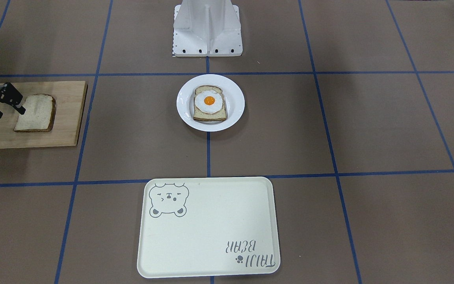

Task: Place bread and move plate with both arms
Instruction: 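Lower the right gripper onto the bread slice on the wooden board and close, then lift the bread slice with the right gripper off the board, then carry the bread over the plate and lay it on the egg toast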

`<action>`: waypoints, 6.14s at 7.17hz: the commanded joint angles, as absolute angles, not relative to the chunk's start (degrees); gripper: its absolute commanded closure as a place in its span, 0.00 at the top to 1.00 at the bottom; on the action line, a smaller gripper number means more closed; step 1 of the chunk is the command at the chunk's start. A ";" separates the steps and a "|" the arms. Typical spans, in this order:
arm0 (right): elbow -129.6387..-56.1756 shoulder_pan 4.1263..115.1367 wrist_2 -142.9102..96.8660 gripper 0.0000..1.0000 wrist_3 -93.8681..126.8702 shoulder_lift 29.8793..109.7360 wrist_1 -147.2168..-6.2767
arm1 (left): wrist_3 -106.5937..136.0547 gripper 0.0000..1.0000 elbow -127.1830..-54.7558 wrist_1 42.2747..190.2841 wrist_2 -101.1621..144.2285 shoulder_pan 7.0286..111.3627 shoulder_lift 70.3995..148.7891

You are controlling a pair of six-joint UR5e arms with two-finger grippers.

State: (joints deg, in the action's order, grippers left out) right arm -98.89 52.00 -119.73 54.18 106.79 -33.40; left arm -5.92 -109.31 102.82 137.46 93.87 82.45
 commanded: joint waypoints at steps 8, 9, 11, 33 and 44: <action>-95.36 50.36 -116.98 0.00 53.26 103.53 -33.40 | -5.63 1.00 -109.25 103.36 137.46 93.87 81.83; -95.54 50.54 -116.98 0.00 53.26 103.62 -33.31 | -5.63 0.99 -109.25 103.36 137.46 93.87 81.83; -95.54 50.62 -117.07 0.00 52.39 104.15 -33.31 | -5.54 0.99 -109.25 103.36 137.46 93.87 81.83; -109.93 38.73 -114.24 0.00 94.37 79.82 -29.00 | -5.62 0.99 -107.31 103.36 138.34 93.87 80.60; -98.62 14.15 -75.51 0.00 94.57 69.79 -32.69 | -5.45 0.99 -106.61 103.10 141.68 93.87 80.60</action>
